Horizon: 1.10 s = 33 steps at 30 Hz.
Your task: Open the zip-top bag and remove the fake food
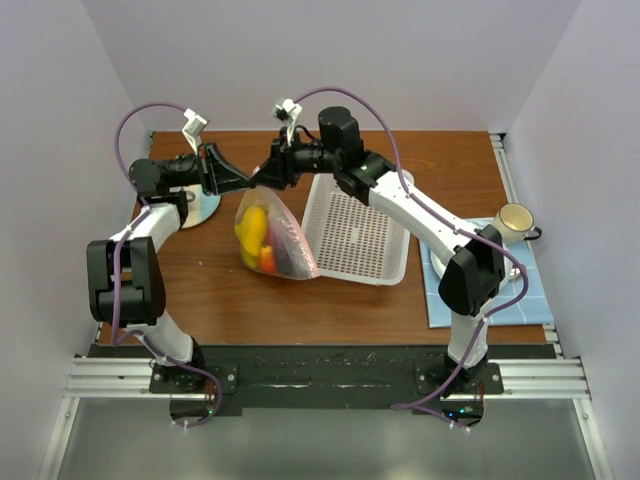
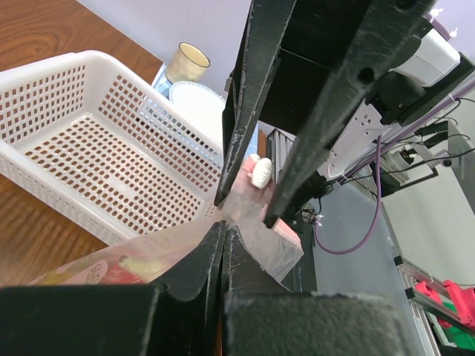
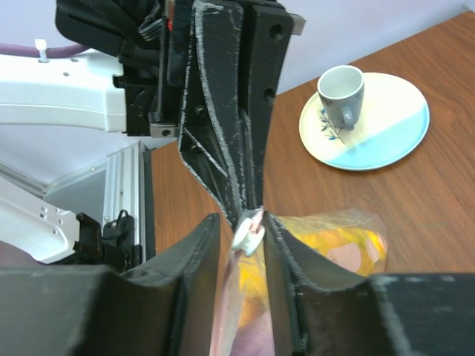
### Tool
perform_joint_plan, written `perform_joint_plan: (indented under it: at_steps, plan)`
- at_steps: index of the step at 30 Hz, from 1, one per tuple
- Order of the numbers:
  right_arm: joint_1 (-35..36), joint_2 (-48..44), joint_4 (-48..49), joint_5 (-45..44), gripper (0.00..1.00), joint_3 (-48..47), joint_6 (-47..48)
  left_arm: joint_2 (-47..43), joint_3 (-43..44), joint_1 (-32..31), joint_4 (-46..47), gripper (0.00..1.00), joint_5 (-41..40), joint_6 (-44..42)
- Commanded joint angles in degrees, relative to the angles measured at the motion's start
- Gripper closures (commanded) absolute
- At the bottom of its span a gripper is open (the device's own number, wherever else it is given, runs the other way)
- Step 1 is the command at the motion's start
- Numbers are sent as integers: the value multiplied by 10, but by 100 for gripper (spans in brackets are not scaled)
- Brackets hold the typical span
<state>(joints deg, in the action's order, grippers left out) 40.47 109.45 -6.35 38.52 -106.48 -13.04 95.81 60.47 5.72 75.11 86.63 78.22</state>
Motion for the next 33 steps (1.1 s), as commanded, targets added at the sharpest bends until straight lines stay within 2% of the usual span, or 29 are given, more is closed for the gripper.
perform_joint_plan:
  at_steps: [1, 5, 9, 12, 26, 33]
  plan:
    - [-9, -10, 29, 9, 71, 0, -12, -1, 8, 3, 335, 100, 109, -12]
    - [-12, -27, 42, 7, 75, 19, -16, -1, 4, 3, 335, 100, 110, -14]
    - [-13, -35, 43, 0, 86, 24, -16, -1, 3, 4, 336, 100, 109, -16]
    - [-13, -35, 44, 4, 90, 29, -21, 0, 2, 4, 336, 100, 109, -17]
    - [-12, -99, 62, -6, 88, 129, -45, 17, 21, 4, 336, 100, 100, -20]
    - [-12, -96, 62, -13, 86, 160, -54, 8, 25, 4, 337, 100, 103, -18]
